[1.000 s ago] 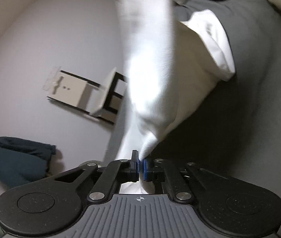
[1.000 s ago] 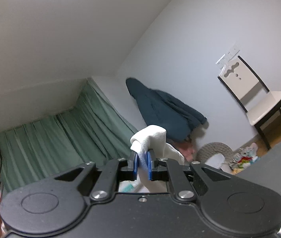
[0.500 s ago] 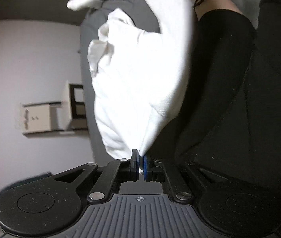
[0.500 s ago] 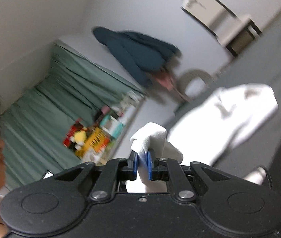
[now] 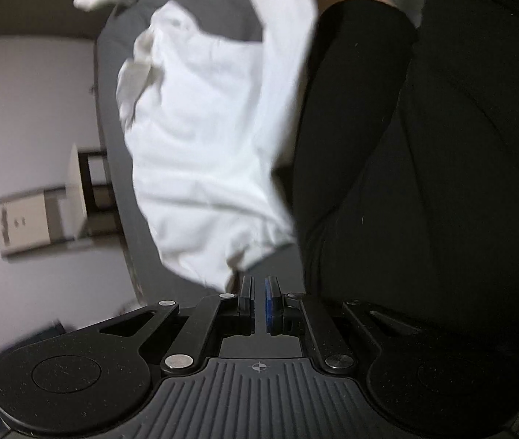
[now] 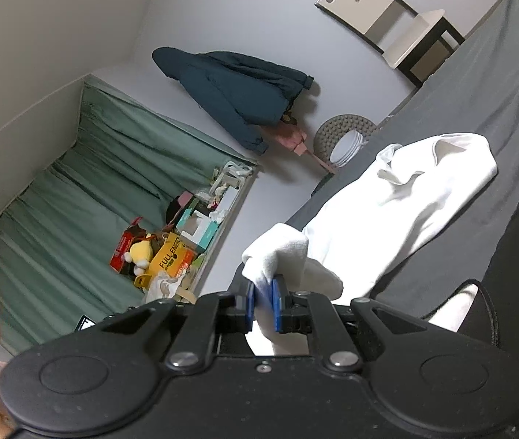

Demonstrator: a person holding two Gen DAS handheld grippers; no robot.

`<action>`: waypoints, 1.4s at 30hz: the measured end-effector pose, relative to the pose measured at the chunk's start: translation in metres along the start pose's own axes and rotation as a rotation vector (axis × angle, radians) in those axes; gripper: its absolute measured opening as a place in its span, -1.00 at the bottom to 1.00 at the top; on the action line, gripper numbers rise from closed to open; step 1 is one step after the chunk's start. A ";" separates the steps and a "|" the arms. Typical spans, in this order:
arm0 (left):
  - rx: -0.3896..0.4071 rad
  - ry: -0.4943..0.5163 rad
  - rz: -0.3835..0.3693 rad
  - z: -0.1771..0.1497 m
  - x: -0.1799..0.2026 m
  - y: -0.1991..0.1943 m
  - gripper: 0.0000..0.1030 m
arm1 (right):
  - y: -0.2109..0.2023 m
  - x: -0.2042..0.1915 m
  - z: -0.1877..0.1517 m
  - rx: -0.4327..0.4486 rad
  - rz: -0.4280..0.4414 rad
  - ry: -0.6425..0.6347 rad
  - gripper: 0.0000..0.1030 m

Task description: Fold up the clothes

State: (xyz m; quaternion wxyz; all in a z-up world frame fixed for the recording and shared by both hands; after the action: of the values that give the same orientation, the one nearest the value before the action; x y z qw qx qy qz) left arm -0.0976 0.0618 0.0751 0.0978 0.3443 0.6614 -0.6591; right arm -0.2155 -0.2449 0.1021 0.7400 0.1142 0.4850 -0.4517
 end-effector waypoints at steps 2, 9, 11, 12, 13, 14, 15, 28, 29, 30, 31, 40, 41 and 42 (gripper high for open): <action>0.019 -0.138 -0.003 -0.008 -0.014 -0.005 -0.84 | 0.008 0.001 0.009 -0.023 0.022 -0.014 -0.76; 0.217 -0.826 0.019 -0.051 -0.097 0.003 0.97 | 0.032 -0.001 0.038 -0.108 0.069 -0.063 -0.76; 0.227 -1.018 -0.034 -0.068 -0.120 0.032 0.97 | 0.031 0.000 0.039 -0.115 0.062 -0.048 -0.76; 0.238 -1.122 -0.062 -0.080 -0.129 0.052 0.97 | 0.030 0.001 0.039 -0.117 0.059 -0.036 -0.76; 0.251 -1.219 -0.101 -0.090 -0.135 0.073 0.97 | 0.029 0.002 0.037 -0.117 0.055 -0.026 -0.76; 0.264 -1.312 -0.143 -0.101 -0.140 0.093 0.96 | 0.028 0.002 0.035 -0.116 0.054 -0.020 -0.76; 0.276 -1.411 -0.184 -0.112 -0.135 0.112 0.96 | 0.027 0.002 0.033 -0.114 0.051 -0.017 -0.76; 0.338 -1.753 -0.329 -0.143 -0.083 0.234 -0.87 | 0.037 0.024 0.014 -0.089 0.015 0.090 -0.76; 0.324 -1.747 -0.320 -0.143 -0.079 0.232 -0.96 | 0.039 0.024 0.015 -0.098 0.014 0.084 -0.76; 0.311 -1.740 -0.311 -0.143 -0.076 0.231 -0.97 | 0.042 0.023 0.015 -0.106 0.014 0.079 -0.76; 0.293 -1.736 -0.286 -0.144 -0.074 0.228 -0.97 | 0.044 0.024 0.015 -0.111 0.016 0.078 -0.76; 0.025 -1.594 -0.090 -0.180 -0.080 0.203 -0.97 | 0.069 0.021 0.002 -0.128 -0.010 0.062 -0.76; -0.002 -1.577 -0.085 -0.178 -0.080 0.205 -0.97 | 0.069 0.023 0.002 -0.121 -0.025 0.058 -0.76; -0.022 -1.564 -0.082 -0.176 -0.080 0.207 -0.97 | 0.070 0.025 0.002 -0.113 -0.040 0.054 -0.76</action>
State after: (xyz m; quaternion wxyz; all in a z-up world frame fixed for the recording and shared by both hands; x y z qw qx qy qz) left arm 0.1405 0.1787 -0.0250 0.5143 -0.2459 0.4191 -0.7066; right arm -0.1572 -0.2200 0.0640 0.7227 0.0748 0.5318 -0.4350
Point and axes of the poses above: each gripper's, at about its wrist camera, not at the fingertips, and y roughly the way its jaws point, x to its right, z to its top, the point moved 4 cm from there along y, roughly the way its jaws point, and after that the axes turned 5 degrees about -z, right-handed, at the moved point
